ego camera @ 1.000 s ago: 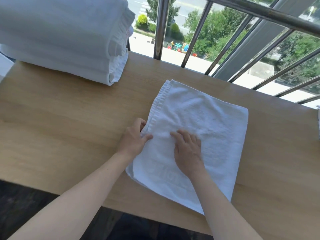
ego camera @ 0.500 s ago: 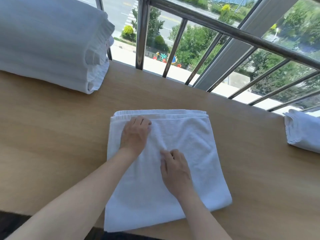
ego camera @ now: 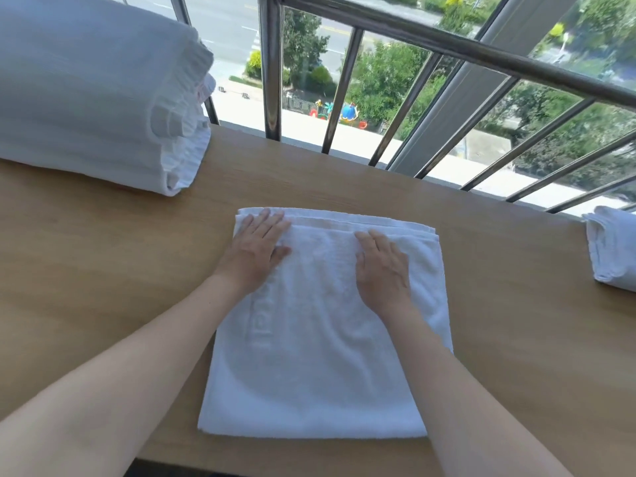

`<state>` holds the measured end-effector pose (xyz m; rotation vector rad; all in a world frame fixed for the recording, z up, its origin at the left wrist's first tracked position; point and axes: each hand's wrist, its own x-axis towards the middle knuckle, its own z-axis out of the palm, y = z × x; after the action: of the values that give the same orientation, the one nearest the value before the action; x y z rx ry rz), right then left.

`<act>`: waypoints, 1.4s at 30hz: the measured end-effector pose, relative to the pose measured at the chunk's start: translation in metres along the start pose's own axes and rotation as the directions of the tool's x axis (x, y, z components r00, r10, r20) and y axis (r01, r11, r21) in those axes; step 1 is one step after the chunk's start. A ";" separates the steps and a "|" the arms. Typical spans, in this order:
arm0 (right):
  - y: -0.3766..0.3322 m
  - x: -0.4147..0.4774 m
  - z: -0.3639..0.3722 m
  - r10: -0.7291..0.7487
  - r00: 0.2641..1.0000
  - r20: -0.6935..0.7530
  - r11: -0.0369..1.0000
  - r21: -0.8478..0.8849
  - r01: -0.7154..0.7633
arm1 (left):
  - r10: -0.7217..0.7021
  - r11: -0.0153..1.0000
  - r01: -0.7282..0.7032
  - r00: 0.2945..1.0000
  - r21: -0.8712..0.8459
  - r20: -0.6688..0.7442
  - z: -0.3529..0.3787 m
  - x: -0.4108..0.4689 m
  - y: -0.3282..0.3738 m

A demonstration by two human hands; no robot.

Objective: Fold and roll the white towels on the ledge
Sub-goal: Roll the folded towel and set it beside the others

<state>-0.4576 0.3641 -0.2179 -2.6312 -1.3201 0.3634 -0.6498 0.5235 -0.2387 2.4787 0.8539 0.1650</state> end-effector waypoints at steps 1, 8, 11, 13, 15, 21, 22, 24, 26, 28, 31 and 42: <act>0.009 0.006 -0.001 0.029 1.000 0.000 1.000 -0.004 -0.029 | 0.013 1.000 -0.013 1.000 0.001 0.022 0.000 0.009 0.000; 0.083 0.023 -0.018 0.202 0.975 -0.098 0.979 0.039 -0.199 | 0.103 0.995 -0.103 0.990 -0.008 0.093 0.014 0.061 0.024; 0.104 0.028 -0.022 0.188 0.978 -0.093 0.980 0.083 -0.180 | 0.061 0.998 -0.062 0.997 0.002 0.057 0.020 0.078 0.034; 0.113 0.032 -0.023 0.165 0.984 -0.065 0.981 0.113 -0.157 | 0.027 1.000 -0.027 1.000 0.010 0.004 0.020 0.089 0.036; 0.121 0.037 -0.024 0.149 0.988 -0.048 0.980 0.141 -0.141 | 0.009 0.999 -0.008 1.000 0.040 -0.015 0.015 0.102 0.033; 0.134 0.049 -0.022 0.087 0.994 -0.070 0.943 0.327 -0.059 | -0.042 0.999 0.042 0.997 0.000 0.063 -0.009 0.123 0.006; 0.136 0.050 -0.021 0.073 0.994 -0.080 0.942 0.333 -0.043 | -0.044 0.998 0.048 0.995 -0.041 0.087 -0.012 0.125 0.003; 0.138 0.052 -0.020 0.062 0.994 -0.093 0.946 0.324 -0.028 | -0.046 0.994 0.058 0.991 -0.093 0.125 -0.016 0.128 -0.001; 0.138 0.051 -0.021 0.069 0.993 -0.093 0.952 0.304 -0.038 | -0.046 0.994 0.060 0.988 -0.094 0.151 -0.019 0.127 -0.004; 0.137 0.047 -0.022 0.095 0.989 -0.111 0.963 0.264 -0.063 | -0.062 0.994 0.076 0.984 -0.078 0.166 -0.021 0.124 -0.009; 0.139 0.037 -0.024 0.171 0.968 -0.186 0.979 0.140 -0.147 | -0.095 0.991 0.109 0.982 -0.075 0.165 -0.025 0.121 -0.014; 0.139 0.031 -0.036 0.313 0.920 -0.234 0.948 0.134 -0.289 | -0.080 0.979 0.122 0.967 -0.165 0.240 -0.036 0.118 -0.011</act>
<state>-0.3233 0.3053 -0.2239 -2.6882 -0.7999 0.1192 -0.5718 0.6177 -0.2191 2.2275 0.8254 -0.0804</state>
